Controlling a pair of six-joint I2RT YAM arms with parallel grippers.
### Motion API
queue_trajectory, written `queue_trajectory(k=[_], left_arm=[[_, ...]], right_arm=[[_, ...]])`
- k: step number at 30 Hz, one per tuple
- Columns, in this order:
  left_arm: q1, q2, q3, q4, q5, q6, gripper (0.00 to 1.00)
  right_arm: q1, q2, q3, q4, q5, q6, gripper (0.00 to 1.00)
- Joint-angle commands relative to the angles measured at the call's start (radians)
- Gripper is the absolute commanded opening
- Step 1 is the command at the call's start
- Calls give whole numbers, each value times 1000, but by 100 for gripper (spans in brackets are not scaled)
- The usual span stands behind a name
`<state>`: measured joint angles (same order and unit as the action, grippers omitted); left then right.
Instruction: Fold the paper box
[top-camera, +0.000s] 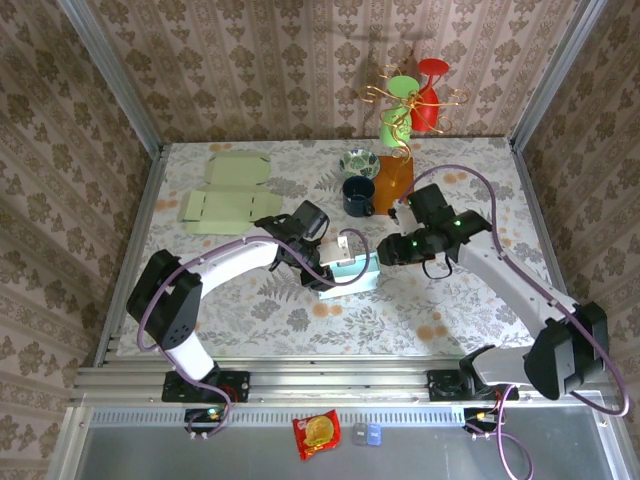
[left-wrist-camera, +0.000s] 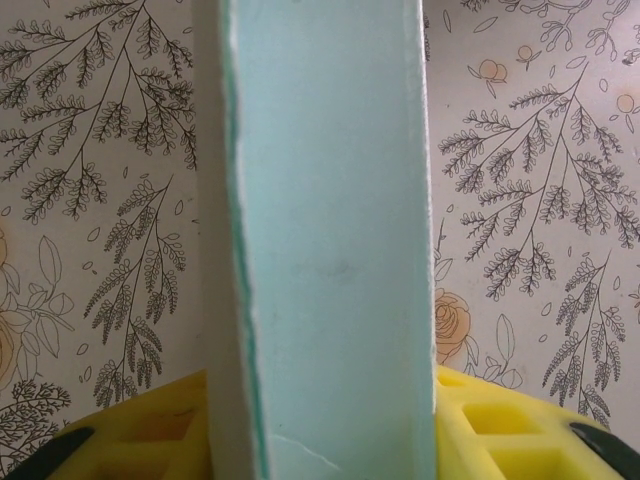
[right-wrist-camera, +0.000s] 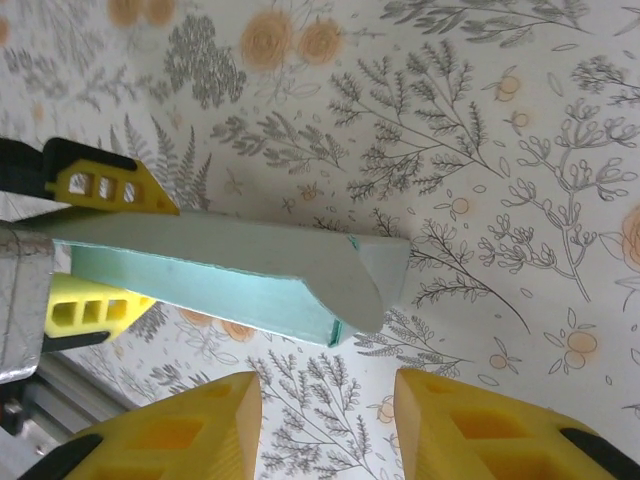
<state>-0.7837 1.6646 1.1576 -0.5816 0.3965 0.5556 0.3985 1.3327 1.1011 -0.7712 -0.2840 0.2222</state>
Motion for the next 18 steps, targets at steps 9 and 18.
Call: queue_trajectory(k=[9, 18], left_arm=[[6, -16, -5, -38, 28, 29, 41], [6, -10, 2, -38, 29, 29, 41]], right_arm=[[47, 117, 79, -58, 74, -131, 39], [60, 154, 102, -48, 95, -133, 31]])
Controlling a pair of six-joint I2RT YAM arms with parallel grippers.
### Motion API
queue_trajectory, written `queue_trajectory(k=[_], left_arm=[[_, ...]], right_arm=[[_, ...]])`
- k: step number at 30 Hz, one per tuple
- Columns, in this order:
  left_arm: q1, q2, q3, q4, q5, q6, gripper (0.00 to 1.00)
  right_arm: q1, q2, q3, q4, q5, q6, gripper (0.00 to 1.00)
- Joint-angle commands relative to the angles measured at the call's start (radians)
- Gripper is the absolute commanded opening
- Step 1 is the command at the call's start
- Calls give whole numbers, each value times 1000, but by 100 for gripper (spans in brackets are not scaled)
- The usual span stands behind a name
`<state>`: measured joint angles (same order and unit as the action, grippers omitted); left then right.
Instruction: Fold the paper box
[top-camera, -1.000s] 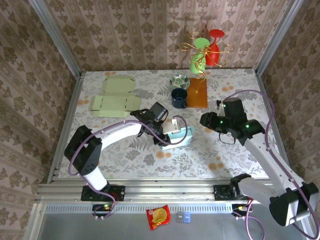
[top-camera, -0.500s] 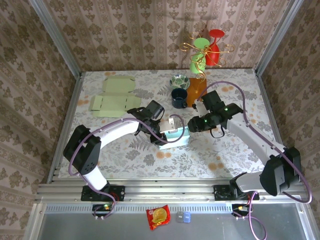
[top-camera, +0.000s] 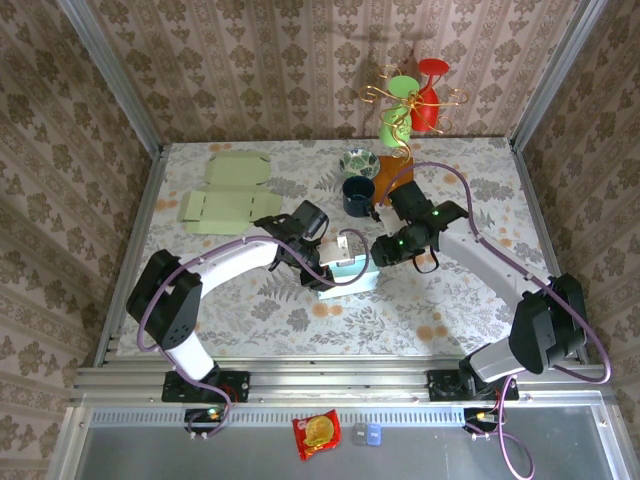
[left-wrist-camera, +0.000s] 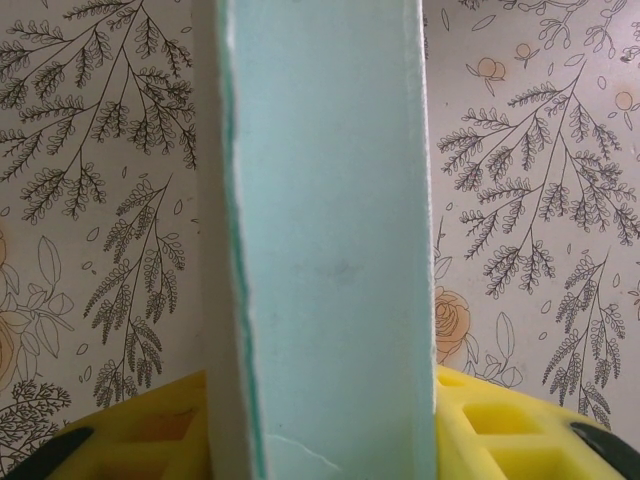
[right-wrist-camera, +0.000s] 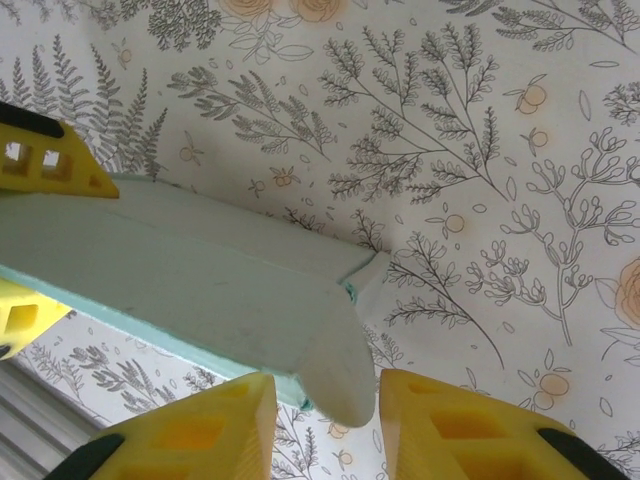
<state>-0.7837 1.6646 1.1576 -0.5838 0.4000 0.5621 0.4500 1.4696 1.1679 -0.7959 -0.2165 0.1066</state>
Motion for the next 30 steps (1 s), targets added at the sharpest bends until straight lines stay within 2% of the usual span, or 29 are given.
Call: queue_trajectory(k=[1, 9, 18, 26, 30], left_arm=[[5, -11, 4, -35, 25, 22, 41], [6, -9, 7, -34, 28, 19, 41], [7, -5, 13, 1, 2, -34, 41], [6, 4, 14, 60, -41, -106, 41], [6, 6, 14, 67, -46, -109, 41]], right_arm=[[10, 22, 37, -26, 35, -18, 30], [21, 35, 52, -25, 64, -16, 20], [63, 18, 49, -23, 138, 44, 0], [98, -55, -31, 65, 181, 221, 0], [120, -72, -65, 92, 228, 259, 0]])
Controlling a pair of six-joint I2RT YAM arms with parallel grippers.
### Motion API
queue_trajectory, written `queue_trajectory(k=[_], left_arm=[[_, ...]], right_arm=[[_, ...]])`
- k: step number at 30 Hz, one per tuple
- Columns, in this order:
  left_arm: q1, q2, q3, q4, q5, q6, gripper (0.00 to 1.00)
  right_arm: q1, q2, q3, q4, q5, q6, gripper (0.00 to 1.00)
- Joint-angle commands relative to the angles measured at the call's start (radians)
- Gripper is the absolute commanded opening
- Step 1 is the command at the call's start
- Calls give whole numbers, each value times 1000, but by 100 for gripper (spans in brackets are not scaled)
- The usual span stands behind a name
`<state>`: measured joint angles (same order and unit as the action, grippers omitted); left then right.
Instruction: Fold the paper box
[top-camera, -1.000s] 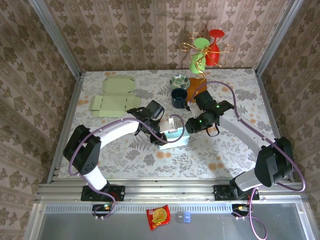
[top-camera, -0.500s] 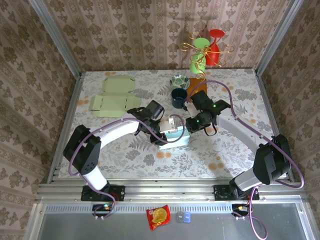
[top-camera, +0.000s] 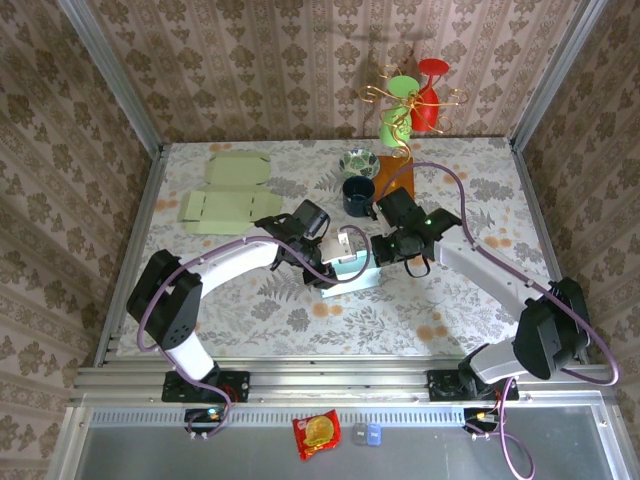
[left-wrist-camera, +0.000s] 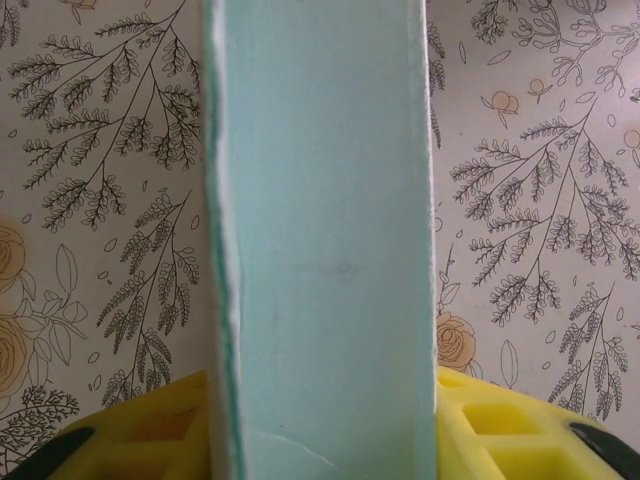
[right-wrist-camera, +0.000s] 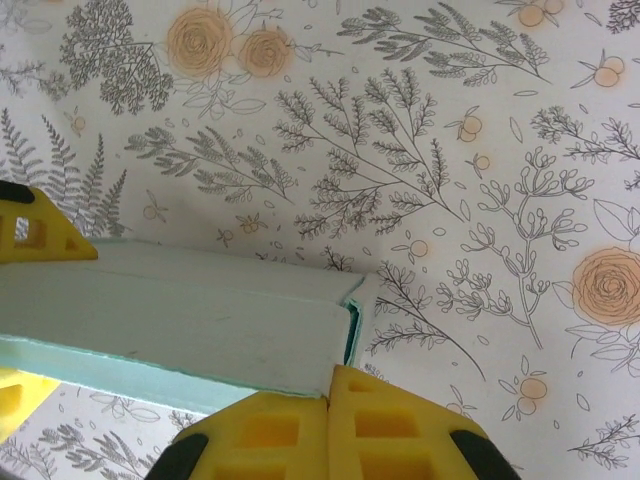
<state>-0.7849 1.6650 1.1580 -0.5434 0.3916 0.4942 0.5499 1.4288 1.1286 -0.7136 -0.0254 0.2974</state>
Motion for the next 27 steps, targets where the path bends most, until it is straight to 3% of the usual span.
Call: queue_trajectory(k=[1, 5, 14, 27], left_arm=[[10, 4, 12, 28, -39, -42, 41], [11, 3, 12, 29, -45, -44, 42], [20, -82, -62, 118, -57, -150, 57], [20, -199, -184, 248, -69, -314, 61]], right_arm=[[21, -30, -38, 17, 50, 71, 0], [25, -77, -99, 62, 88, 74, 0], [49, -113, -121, 89, 153, 103, 0], [128, -100, -120, 110, 218, 228, 0]])
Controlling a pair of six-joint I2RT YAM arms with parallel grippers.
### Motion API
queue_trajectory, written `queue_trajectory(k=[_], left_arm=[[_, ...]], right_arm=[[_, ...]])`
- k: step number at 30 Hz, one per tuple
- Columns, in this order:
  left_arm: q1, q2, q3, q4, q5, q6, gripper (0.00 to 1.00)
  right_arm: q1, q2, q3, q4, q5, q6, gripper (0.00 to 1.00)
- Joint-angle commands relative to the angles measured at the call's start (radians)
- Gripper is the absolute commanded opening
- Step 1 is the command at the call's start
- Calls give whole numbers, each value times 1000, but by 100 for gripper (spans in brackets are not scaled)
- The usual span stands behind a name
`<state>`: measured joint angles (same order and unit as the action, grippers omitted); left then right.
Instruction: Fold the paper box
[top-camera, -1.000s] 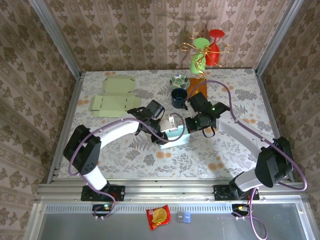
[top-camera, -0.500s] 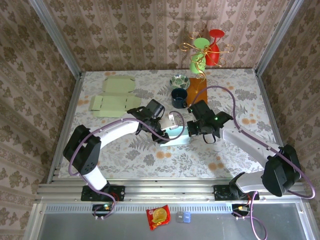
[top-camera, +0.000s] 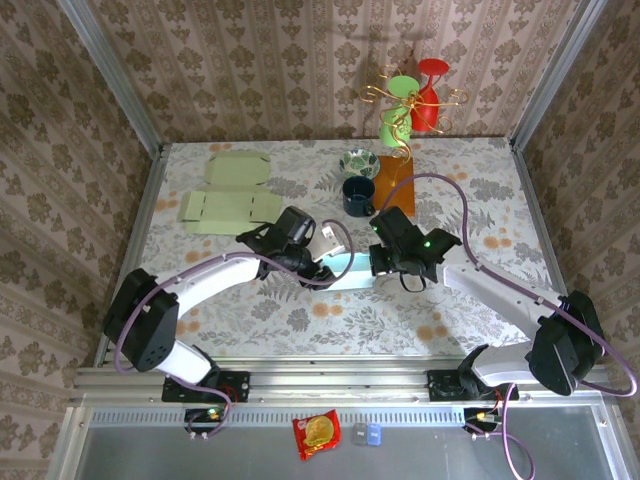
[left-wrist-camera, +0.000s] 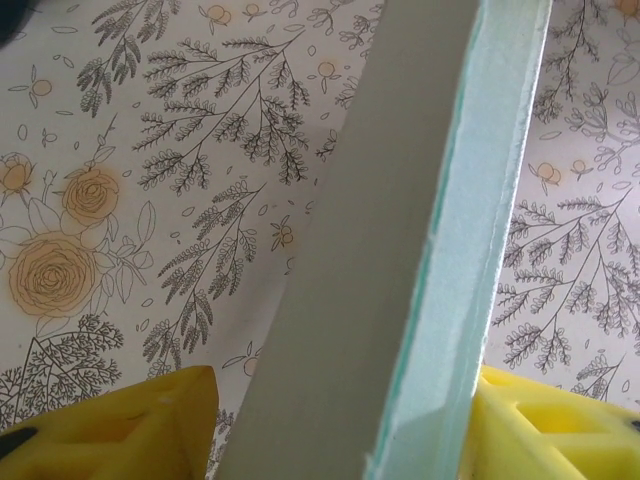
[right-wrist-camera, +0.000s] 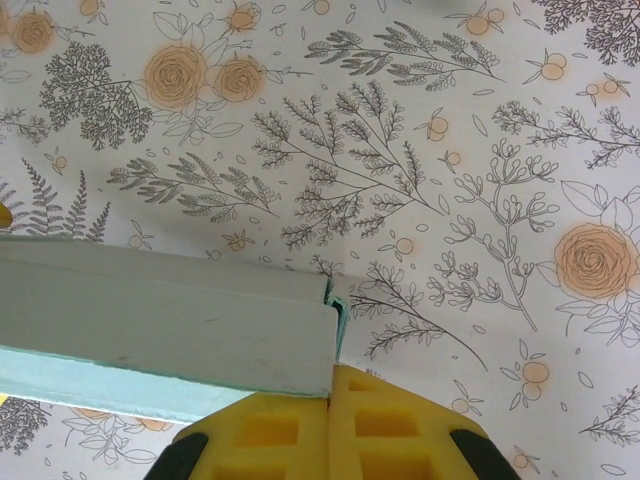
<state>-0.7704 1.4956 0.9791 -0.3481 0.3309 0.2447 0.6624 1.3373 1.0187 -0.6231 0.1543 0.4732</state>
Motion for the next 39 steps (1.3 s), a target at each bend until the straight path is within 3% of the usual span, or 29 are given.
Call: queue_trajectory(k=[1, 6, 10, 14, 19, 26, 32, 33, 36, 39], left_arm=[[6, -24, -4, 46, -9, -67, 61], [0, -2, 3, 31, -34, -56, 66], [-8, 2, 9, 35, -68, -38, 92], [-9, -11, 2, 43, -110, -38, 94], [-8, -132, -45, 130, -212, -90, 100], [-2, -205, -77, 165, -238, -130, 100], [21, -274, -102, 228, -314, -255, 100], [32, -296, -106, 244, -332, -286, 98], [71, -349, -93, 237, -313, -334, 77], [120, -355, -23, 91, -239, -372, 58]], right_arm=[[24, -7, -8, 23, 42, 61, 0], [43, 0, -3, 36, 49, 106, 0], [48, 4, -8, 40, 55, 118, 0], [48, 4, -11, 36, 61, 117, 0], [48, -1, -12, 32, 67, 125, 0], [49, 2, -12, 41, 64, 141, 0], [52, 27, -2, 43, 64, 151, 0], [52, 32, -2, 42, 65, 153, 0], [52, 44, 0, 38, 72, 157, 0], [52, 48, 0, 42, 76, 162, 0]])
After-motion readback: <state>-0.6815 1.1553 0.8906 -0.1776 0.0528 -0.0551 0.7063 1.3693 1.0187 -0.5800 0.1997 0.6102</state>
